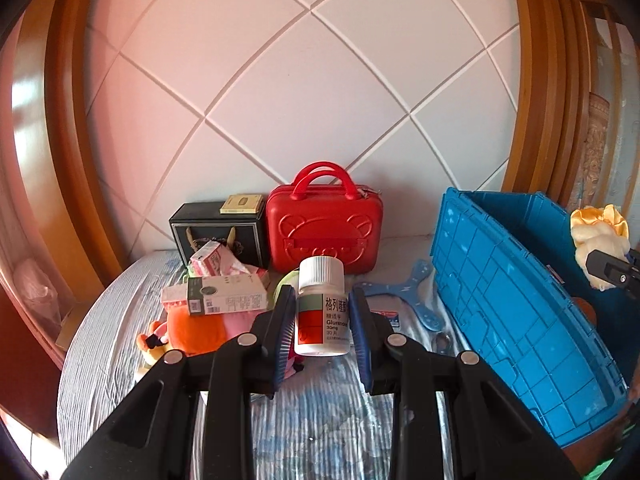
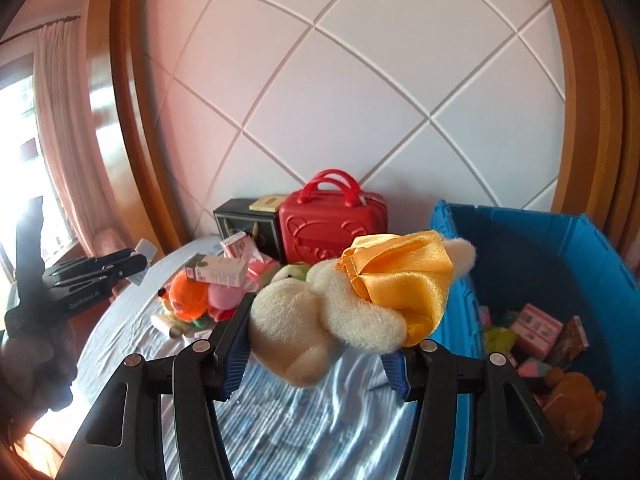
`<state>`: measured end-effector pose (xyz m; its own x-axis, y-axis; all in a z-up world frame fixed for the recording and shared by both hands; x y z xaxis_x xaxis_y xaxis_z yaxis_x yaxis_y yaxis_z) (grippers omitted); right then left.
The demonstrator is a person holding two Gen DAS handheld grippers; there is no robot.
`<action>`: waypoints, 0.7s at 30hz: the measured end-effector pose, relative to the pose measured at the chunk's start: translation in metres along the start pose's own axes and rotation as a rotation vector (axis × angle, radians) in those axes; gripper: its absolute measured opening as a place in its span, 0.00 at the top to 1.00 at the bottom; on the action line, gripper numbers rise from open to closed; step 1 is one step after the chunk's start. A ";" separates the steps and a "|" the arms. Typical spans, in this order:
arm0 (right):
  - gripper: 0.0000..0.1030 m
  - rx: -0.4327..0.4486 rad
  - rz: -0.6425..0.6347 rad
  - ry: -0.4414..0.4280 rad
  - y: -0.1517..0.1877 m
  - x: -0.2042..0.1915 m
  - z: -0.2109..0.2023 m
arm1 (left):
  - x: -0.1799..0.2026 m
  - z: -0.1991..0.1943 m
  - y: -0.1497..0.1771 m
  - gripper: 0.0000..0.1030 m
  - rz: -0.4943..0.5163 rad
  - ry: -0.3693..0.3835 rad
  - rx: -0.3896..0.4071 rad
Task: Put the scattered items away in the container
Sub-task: 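Carry the pill bottle and plush toy with both tools over the crate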
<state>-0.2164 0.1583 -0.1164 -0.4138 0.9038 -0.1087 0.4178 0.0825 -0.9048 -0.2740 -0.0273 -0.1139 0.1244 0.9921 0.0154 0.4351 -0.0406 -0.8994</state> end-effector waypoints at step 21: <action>0.46 0.123 0.141 0.210 -0.021 0.169 -0.131 | 0.232 0.015 -0.053 0.74 0.201 0.258 0.027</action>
<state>-0.1895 0.3645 -0.0623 -0.1768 0.9709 -0.1613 0.3526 -0.0905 -0.9314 -0.2819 0.2067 -0.0694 0.4282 0.9019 -0.0563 0.3557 -0.2255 -0.9070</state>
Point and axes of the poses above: each gripper's, at about its wrist camera, not at the fingertips, and z roughly the way its jaws point, x to its right, y to its underside, the point moved 10 cm from there along z, roughly the way its jaws point, and after that the axes turned 6 degrees about x, right-handed, at the moved point
